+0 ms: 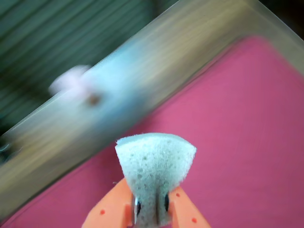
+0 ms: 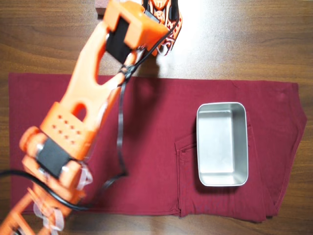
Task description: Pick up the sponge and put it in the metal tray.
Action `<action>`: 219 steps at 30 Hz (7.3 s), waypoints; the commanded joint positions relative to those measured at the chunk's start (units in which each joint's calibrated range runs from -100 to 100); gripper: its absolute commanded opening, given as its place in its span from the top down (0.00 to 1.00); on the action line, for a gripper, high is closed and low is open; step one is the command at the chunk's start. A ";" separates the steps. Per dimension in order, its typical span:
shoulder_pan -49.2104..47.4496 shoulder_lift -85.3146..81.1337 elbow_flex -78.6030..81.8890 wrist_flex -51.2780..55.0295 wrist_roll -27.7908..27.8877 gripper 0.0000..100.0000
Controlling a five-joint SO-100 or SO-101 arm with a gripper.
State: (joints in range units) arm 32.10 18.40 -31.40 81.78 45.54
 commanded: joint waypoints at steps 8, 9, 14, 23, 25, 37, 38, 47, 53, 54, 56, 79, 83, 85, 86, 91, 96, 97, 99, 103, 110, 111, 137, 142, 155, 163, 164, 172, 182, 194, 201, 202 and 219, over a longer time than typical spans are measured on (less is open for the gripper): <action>-58.50 -24.84 19.97 9.09 -2.69 1.00; -62.14 -26.08 21.61 10.01 -3.03 1.00; -70.40 -34.78 34.63 12.78 -3.66 1.00; -72.79 -34.43 40.37 12.31 -4.54 1.00; -71.83 -33.63 41.09 11.85 -4.79 1.00; -70.97 -33.18 47.56 1.62 -5.32 0.61; -70.49 -33.09 47.74 1.62 -4.98 0.61; -69.53 -32.38 47.65 0.24 -6.35 0.51; -69.05 -33.01 47.65 0.51 -5.42 0.46; -68.67 -33.45 47.65 0.60 -5.62 0.46; -68.19 -33.89 47.65 0.88 -6.20 0.69; -36.71 -99.23 110.74 -32.59 3.03 1.00; -37.09 -106.77 118.38 -30.38 3.66 1.00; -37.29 -110.86 122.30 -27.89 3.71 1.00; -37.38 -112.19 123.84 -27.52 3.76 1.00; -36.42 -116.72 129.94 -27.24 4.25 1.00; -35.27 -116.80 131.31 -14.70 3.57 1.00; -34.89 -116.80 131.31 -4.01 4.40 1.00; -34.69 -116.80 131.40 11.30 4.40 1.00; -34.98 -116.80 131.40 18.22 1.81 1.00; -35.65 -116.80 131.40 18.22 1.90 0.99; -35.65 -116.80 131.40 18.22 1.90 0.99; -35.65 -116.80 131.40 18.22 1.90 0.99; -35.65 -116.80 131.40 18.22 1.90 0.99; -35.65 -116.80 131.40 18.22 1.90 0.99; -35.65 -116.80 131.40 18.22 1.90 0.99; -35.65 -116.80 131.40 18.22 1.90 0.99; -35.65 -116.80 131.40 18.22 1.90 0.99; -35.65 -116.80 131.40 18.22 1.90 0.99; -35.65 -116.80 131.40 18.22 1.90 0.99; -35.65 -116.80 131.40 18.22 1.90 0.99; -35.65 -116.80 131.40 18.22 1.90 0.99; -35.65 -116.80 131.40 18.22 1.90 0.99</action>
State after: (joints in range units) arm -3.29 -98.70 99.63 98.97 47.64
